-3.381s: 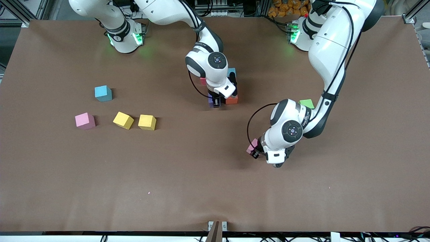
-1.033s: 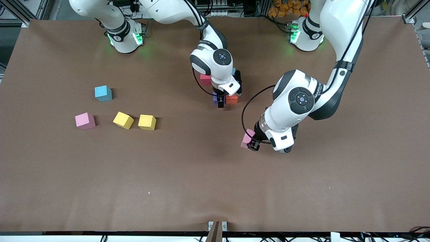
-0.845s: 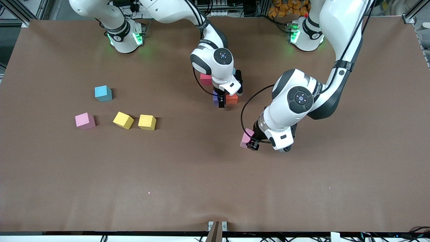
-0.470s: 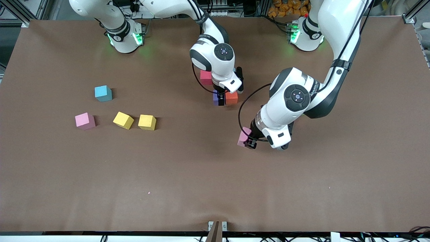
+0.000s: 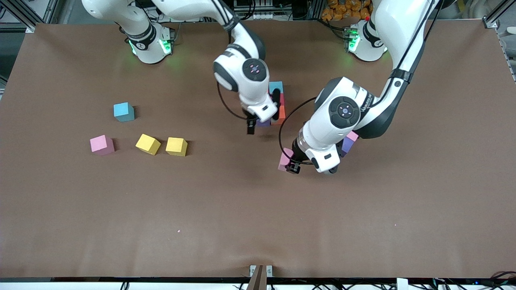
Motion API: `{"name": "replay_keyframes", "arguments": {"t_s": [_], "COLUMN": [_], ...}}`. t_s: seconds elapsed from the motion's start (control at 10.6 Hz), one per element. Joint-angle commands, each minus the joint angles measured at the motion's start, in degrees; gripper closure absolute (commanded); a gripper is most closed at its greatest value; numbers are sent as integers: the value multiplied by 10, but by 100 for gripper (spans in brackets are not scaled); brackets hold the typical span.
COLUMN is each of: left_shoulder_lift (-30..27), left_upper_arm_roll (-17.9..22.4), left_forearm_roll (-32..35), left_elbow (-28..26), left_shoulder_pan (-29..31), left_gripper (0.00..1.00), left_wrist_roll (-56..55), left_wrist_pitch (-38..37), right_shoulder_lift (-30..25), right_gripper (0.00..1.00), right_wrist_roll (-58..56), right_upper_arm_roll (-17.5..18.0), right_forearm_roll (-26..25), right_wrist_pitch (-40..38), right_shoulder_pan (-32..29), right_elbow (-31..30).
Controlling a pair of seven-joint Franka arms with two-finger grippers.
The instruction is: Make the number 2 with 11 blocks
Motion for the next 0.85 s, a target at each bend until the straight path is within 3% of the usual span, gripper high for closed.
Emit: {"name": "replay_keyframes", "arguments": {"t_s": [0.0,0.47,0.75], "left_shoulder_lift": [-2,-2,0], "left_upper_arm_roll": [3,4,5], "left_forearm_roll": [-4,2,3], "left_elbow": [-9,-41,-57], "left_shoulder_pan": [-16,-65,-105], "left_gripper": [65,65,65], "left_wrist_roll": [-62,-270,-364], "left_wrist_pitch": [23,70,70], "right_shoulder_lift": [-38,-73,-113], "right_gripper": [0,0,0], "right_wrist_roll": [3,-68,-114], "right_upper_arm_roll": [7,7,7], "right_forearm_roll": [3,3,3], "right_wrist_pitch": [-17,-16,47], "right_shoulder_pan": [-76,-189,-213], "right_elbow": [-24,-90,-180]}}
